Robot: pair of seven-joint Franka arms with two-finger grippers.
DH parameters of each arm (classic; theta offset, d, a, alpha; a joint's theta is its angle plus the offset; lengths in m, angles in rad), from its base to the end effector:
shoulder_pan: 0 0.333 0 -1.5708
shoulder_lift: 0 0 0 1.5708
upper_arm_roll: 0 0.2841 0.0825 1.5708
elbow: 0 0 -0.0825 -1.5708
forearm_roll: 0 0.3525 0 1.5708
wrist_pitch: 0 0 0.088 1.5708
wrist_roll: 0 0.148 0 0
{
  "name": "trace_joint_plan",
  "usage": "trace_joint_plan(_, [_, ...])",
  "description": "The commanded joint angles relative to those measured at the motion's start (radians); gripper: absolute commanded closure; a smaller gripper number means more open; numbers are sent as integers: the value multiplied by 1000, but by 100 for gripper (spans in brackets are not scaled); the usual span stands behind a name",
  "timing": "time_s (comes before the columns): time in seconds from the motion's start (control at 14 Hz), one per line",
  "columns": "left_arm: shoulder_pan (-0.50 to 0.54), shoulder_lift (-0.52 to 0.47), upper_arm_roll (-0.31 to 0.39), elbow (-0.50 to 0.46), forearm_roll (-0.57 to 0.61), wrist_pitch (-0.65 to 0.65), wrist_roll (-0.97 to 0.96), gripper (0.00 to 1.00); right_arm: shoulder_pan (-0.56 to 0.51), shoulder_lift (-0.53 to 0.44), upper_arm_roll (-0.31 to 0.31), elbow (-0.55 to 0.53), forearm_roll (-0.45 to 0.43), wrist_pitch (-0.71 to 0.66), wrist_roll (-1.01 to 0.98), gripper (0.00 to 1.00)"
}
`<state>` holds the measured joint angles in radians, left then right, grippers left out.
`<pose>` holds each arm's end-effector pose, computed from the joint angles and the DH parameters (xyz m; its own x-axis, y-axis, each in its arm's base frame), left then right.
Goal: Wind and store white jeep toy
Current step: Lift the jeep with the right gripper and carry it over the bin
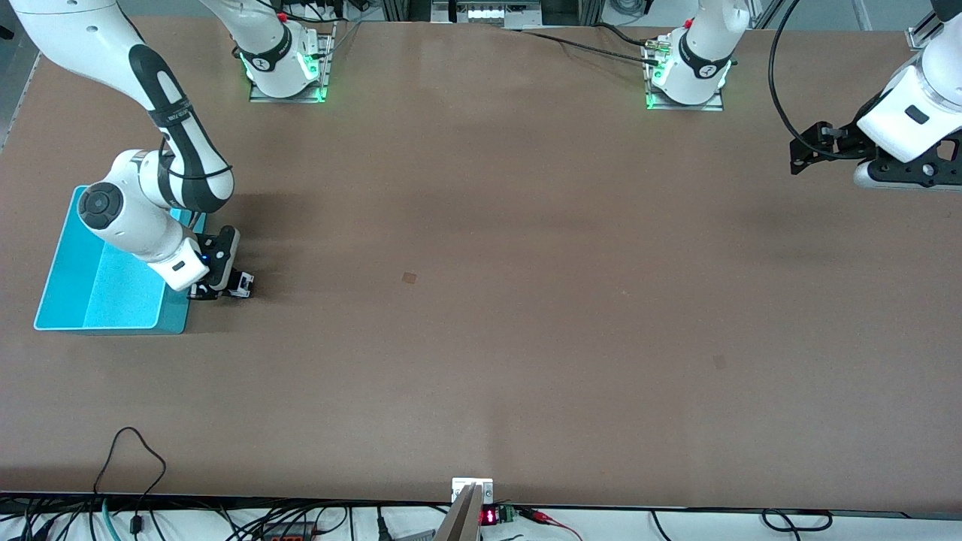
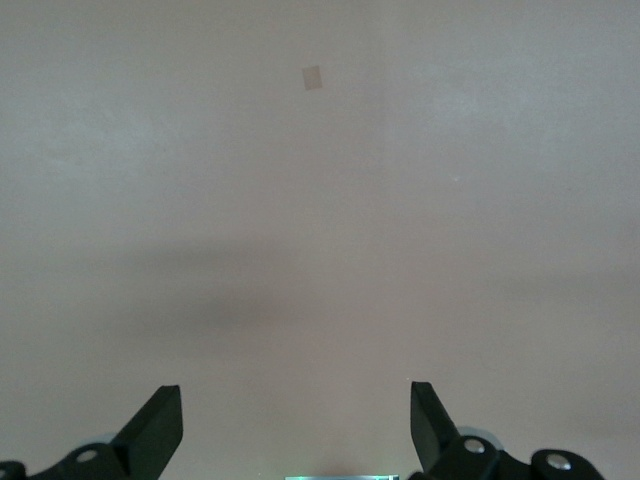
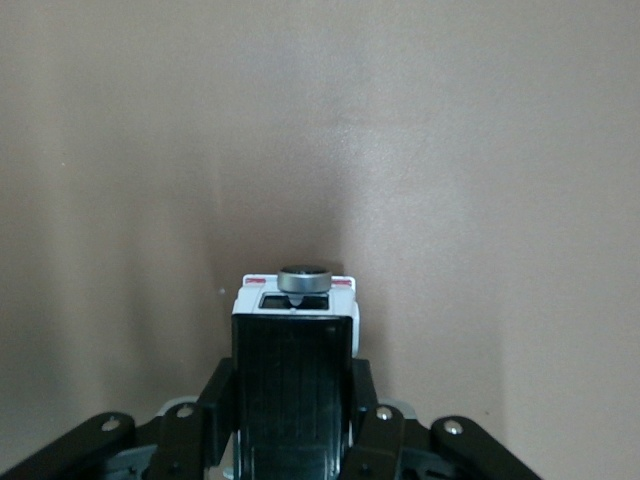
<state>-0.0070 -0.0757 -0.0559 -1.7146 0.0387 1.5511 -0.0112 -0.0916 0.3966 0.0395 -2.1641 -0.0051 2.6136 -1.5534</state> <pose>0.4921 -0.0259 0.5258 0.9949 -0.0502 -0.0873 -0.0541 -0.9976 -0.0438 0.5433 -0.0275 0.1708 0.0682 0.9976 0.0134 0.9962 -0.0688 0.0530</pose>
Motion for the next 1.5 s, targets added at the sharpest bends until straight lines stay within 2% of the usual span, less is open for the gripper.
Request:
trace_joint_plan(0.0, [5, -1, -5, 18, 17, -25, 16, 0, -14, -62, 19, -2, 4, -19, -1, 100])
trace_joint_plan(0.5, [7, -1, -7, 18, 17, -25, 16, 0, -5, -96, 19, 170, 5, -223, 249, 100])
trace_joint_plan(0.86, [5, -1, -7, 18, 16, -25, 16, 0, -16, -188, 5, 171, -7, -318, 611, 100])
trace_joint_plan(1.29, [5, -1, -7, 20, 17, -25, 16, 0, -20, -231, -79, 165, -75, -432, 1078, 100])
trace_joint_plan(1.43, [4, -1, -7, 20, 17, -25, 16, 0, -31, -231, -107, 164, -79, -457, 1171, 100])
